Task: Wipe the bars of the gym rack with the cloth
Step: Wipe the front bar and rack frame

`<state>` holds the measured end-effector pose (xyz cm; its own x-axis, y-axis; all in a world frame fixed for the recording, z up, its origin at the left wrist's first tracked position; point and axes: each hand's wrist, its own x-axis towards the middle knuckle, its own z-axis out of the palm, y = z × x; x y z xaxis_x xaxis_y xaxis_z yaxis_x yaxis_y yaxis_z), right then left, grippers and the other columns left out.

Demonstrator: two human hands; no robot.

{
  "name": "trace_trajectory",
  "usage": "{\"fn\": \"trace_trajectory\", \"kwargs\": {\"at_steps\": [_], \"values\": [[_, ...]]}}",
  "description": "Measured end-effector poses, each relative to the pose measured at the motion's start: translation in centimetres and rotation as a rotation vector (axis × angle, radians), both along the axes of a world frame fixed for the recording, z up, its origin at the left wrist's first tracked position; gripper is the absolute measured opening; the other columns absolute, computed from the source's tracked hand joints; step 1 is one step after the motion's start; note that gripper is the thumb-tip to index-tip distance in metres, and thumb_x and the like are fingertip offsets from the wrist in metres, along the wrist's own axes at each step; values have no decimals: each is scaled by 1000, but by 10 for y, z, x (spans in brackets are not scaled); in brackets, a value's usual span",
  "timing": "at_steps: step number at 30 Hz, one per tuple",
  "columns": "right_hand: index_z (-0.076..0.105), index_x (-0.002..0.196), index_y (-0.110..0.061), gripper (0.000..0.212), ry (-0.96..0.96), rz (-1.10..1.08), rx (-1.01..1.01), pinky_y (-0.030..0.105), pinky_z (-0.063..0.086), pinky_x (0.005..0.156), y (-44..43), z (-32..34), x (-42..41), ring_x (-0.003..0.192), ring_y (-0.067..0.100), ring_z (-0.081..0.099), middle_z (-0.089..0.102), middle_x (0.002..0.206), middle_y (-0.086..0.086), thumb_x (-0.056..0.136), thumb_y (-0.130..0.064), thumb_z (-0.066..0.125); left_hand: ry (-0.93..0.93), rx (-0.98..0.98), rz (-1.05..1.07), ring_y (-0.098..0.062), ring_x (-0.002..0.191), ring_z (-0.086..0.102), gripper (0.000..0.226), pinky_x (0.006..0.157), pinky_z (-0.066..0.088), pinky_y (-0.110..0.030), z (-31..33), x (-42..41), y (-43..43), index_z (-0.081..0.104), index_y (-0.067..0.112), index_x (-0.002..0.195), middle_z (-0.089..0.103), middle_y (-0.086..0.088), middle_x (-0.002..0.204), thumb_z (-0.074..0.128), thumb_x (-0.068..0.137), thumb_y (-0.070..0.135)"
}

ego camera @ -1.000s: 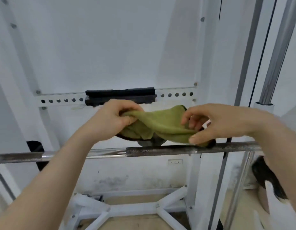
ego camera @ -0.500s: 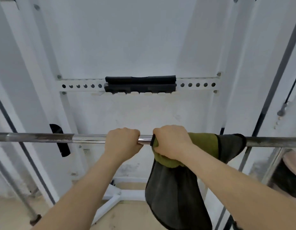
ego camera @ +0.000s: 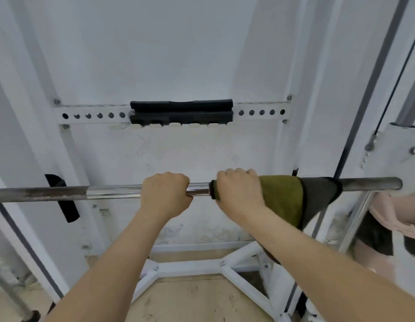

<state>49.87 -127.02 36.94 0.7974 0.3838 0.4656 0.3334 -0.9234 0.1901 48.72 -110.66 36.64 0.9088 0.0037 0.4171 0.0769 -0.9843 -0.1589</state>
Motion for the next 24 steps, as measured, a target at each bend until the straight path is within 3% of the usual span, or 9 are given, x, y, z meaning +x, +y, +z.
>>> {"fn": "trace_trajectory", "kwargs": {"at_steps": [4,7,9,11,14,17,20,22,24], "values": [[54,101,-17,16,11,189,57,36,30,70,-3,-4,3,89,25,55,59,97,2,87,-25,54,81,-138,-81,-21,77,58,15,65,38,-30,4,-7,-16,57,28,88,55,6,81,55,79,40],[53,96,-18,20,-23,163,77,36,30,68,-68,-8,15,84,26,54,57,90,2,83,-32,58,90,-158,-280,-22,108,54,47,96,36,-39,1,-10,-63,48,31,126,57,4,115,54,80,39],[54,85,-18,21,-75,75,65,34,29,64,-121,-12,25,73,27,55,55,79,1,74,-30,67,68,-158,-411,-22,118,50,60,104,31,-39,-2,-11,-104,38,27,141,55,5,128,54,83,31],[56,79,-18,22,-125,-56,69,34,31,63,-180,-17,30,68,27,54,54,73,1,67,-28,72,14,-142,-502,-24,116,52,60,101,34,-36,-3,-9,-142,41,22,141,58,4,126,56,82,23],[56,83,-18,23,-166,-209,143,35,35,71,-259,-22,34,78,27,54,55,81,2,68,-26,71,-9,-139,-570,-22,110,53,49,95,38,-33,-2,2,-193,49,20,133,59,4,122,55,84,21],[61,101,-13,35,-260,-177,225,40,40,91,-284,-37,32,98,30,56,59,101,8,69,-15,75,86,-337,-704,-19,119,50,51,97,40,-32,8,13,-252,43,22,140,51,6,136,52,90,23],[55,129,-4,48,-294,-63,545,44,28,114,-274,-66,18,136,29,39,52,135,11,82,-3,65,160,-580,-715,-16,132,42,53,103,35,-31,27,21,-312,34,22,146,42,5,148,45,97,37],[45,141,-5,65,-233,3,803,30,19,119,-269,-83,-1,146,21,22,38,150,9,80,4,64,264,-481,-673,-19,125,48,57,96,39,-32,34,36,-342,39,19,141,49,2,141,45,94,50],[38,147,-14,74,-108,71,1033,19,22,116,-269,-97,-20,146,10,19,27,156,2,79,3,64,449,-351,-619,-21,104,59,58,84,46,-32,40,55,-363,57,15,118,62,2,115,54,84,62]]}}
